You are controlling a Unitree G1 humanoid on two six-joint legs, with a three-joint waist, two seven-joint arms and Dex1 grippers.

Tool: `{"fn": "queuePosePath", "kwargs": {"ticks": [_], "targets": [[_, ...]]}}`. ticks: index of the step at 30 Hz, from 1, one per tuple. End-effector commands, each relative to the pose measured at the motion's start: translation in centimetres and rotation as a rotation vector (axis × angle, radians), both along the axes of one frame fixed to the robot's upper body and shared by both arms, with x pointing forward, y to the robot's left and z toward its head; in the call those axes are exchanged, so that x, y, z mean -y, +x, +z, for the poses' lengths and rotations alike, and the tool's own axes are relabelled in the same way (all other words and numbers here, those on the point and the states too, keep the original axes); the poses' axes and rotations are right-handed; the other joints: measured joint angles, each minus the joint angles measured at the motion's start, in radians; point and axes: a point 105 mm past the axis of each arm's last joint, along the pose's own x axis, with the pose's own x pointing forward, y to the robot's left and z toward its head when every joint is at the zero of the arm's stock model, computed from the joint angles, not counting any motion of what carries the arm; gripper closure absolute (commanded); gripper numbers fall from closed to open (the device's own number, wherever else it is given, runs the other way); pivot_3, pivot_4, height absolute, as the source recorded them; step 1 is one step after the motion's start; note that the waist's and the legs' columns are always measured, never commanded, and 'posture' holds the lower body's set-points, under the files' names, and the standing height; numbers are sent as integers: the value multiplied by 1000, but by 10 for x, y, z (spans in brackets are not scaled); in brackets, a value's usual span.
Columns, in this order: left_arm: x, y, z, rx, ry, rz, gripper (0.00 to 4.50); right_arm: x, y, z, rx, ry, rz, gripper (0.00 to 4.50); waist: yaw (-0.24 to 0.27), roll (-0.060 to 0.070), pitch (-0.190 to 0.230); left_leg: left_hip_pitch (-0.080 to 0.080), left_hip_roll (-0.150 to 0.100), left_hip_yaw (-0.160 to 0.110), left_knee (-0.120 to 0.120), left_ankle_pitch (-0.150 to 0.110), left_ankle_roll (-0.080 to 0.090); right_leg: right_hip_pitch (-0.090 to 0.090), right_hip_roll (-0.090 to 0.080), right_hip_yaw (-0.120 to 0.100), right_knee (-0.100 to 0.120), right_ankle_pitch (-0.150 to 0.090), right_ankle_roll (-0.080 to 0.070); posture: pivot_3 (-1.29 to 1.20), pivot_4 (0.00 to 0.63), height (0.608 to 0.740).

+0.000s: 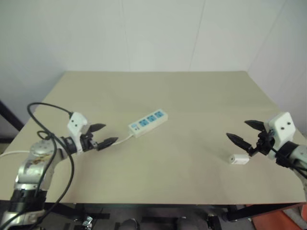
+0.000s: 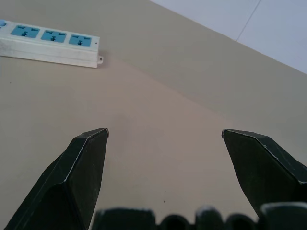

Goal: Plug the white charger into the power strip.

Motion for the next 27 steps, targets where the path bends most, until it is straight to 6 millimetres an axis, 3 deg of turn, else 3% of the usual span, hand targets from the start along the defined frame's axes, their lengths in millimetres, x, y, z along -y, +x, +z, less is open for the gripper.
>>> {"fn": "queuePosePath", "kwargs": {"ticks": [1,21,27], "targets": [[-1,1,16,69,0,-2,0,0,-2,17,68,-24,5,29,0,0,0,0,0,0,0,0,0,0,0,0,0,0,0,0,150,740],[7,8,11,76,8,-12,0,2,-7,19,79,-20,-9,29,1,0,0,0,0,0,0,0,0,0,0,0,0,0,0,0,150,740],[11,20,10,103,-1,8,0,2,-8,20,84,-18,-9,29,2,0,0,0,0,0,0,0,0,0,0,0,0,0,0,0,150,740]]}}
